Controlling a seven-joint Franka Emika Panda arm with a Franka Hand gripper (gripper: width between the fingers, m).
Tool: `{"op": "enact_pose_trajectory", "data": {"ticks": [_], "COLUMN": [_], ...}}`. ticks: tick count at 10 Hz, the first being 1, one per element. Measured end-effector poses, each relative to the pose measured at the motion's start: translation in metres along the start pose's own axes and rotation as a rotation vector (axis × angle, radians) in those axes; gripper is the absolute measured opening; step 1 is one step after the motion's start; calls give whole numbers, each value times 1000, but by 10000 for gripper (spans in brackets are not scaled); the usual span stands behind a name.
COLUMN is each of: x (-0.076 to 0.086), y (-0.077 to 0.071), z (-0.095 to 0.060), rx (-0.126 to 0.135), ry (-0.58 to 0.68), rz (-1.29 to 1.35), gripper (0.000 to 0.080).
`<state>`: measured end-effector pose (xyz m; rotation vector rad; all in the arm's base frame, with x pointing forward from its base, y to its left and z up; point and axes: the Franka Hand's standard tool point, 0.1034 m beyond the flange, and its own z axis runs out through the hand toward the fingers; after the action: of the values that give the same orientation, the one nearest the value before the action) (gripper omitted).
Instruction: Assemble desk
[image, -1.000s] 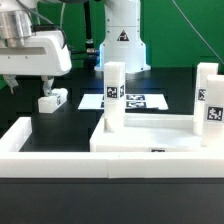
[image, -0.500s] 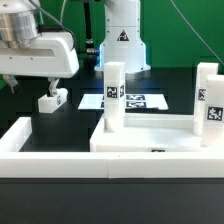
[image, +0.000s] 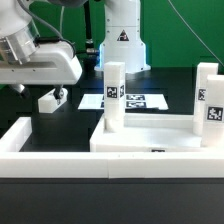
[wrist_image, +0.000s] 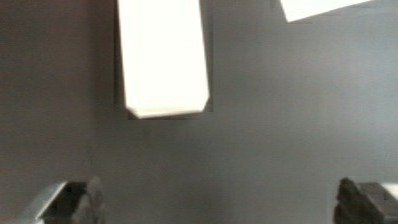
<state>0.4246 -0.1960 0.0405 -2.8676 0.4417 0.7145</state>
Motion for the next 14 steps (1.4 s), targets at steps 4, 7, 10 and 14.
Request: {"op": "enact_pose_trajectory", "data": {"ticks": [4,7,10,14], "x": [-9,-14,-18,-23], "y": [14,13,17,21], "z": [-3,2,13,29], "rx": [-3,15,-42,-84], "ry": [-318,-510,-685,-792], "rz": [-2,12,75,103], "gripper": [649,649,649,649]}}
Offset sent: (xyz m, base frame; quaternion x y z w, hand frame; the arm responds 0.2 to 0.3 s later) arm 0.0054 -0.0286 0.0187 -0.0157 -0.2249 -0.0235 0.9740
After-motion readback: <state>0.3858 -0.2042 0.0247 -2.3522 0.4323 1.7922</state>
